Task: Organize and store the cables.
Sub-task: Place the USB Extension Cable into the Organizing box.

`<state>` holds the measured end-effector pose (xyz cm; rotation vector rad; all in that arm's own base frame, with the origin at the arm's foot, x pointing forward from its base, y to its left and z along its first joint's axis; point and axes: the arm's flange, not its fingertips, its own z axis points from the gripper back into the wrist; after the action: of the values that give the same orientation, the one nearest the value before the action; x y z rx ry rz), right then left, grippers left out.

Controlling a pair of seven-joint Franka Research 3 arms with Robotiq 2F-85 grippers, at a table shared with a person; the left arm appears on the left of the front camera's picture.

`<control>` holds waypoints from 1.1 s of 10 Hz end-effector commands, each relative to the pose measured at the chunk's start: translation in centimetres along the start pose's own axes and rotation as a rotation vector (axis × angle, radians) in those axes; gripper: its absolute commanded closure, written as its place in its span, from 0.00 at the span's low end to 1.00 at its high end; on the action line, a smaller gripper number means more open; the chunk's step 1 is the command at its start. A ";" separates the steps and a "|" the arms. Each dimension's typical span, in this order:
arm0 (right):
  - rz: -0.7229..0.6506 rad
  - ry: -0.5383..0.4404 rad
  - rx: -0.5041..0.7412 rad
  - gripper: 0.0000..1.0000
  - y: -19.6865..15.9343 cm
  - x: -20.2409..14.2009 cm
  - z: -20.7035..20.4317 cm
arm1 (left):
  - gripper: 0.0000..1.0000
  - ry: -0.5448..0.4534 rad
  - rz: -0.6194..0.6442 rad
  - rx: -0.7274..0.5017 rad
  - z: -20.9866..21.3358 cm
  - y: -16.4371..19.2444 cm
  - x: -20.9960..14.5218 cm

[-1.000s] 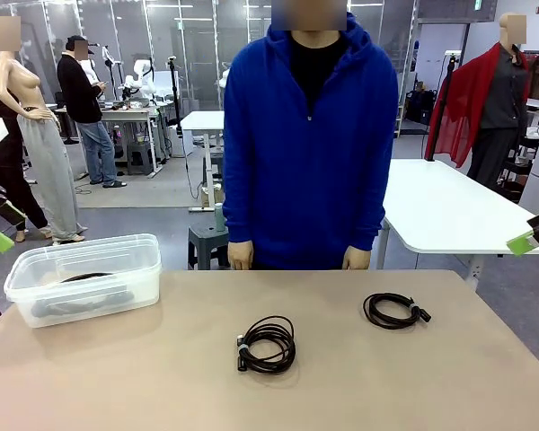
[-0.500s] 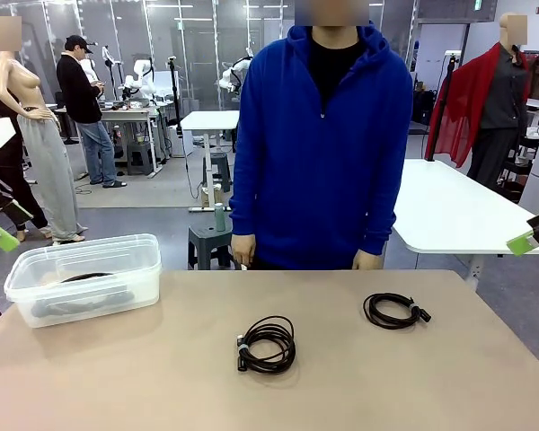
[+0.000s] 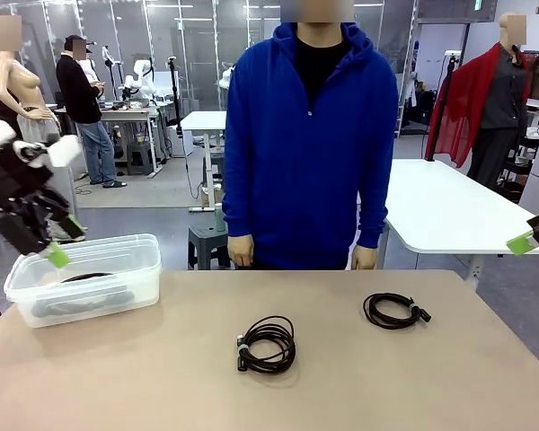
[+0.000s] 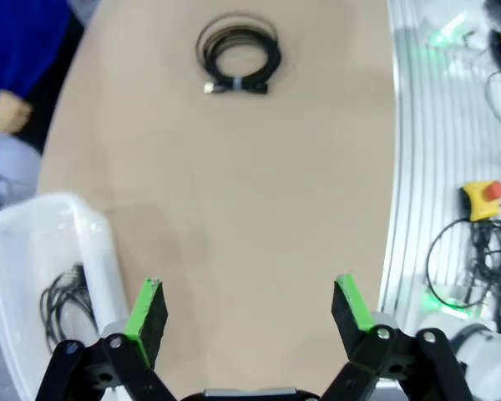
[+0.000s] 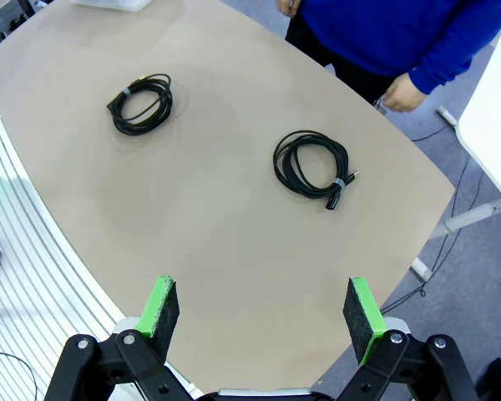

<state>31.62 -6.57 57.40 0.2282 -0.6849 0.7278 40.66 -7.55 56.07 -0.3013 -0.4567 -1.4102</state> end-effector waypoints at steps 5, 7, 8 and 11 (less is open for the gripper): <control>0.003 -0.004 0.005 0.00 -0.1 -0.2 0.0 | 0.00 0.051 0.009 -0.067 -7.3 2.3 7.3; 0.003 -0.004 0.005 0.00 -0.1 -0.2 0.0 | 0.00 0.094 0.006 -0.075 -9.5 3.0 9.5; 0.003 -0.004 0.005 0.00 -0.1 -0.2 0.0 | 0.00 0.087 0.010 -0.090 -10.0 3.2 10.2; 0.003 -0.004 0.005 0.00 -0.1 -0.2 0.0 | 0.00 0.111 0.029 -0.092 -12.5 3.0 12.4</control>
<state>31.61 -6.58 57.40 0.2279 -0.6851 0.7275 45.76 -22.57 51.15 -0.3353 -0.3019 -1.4420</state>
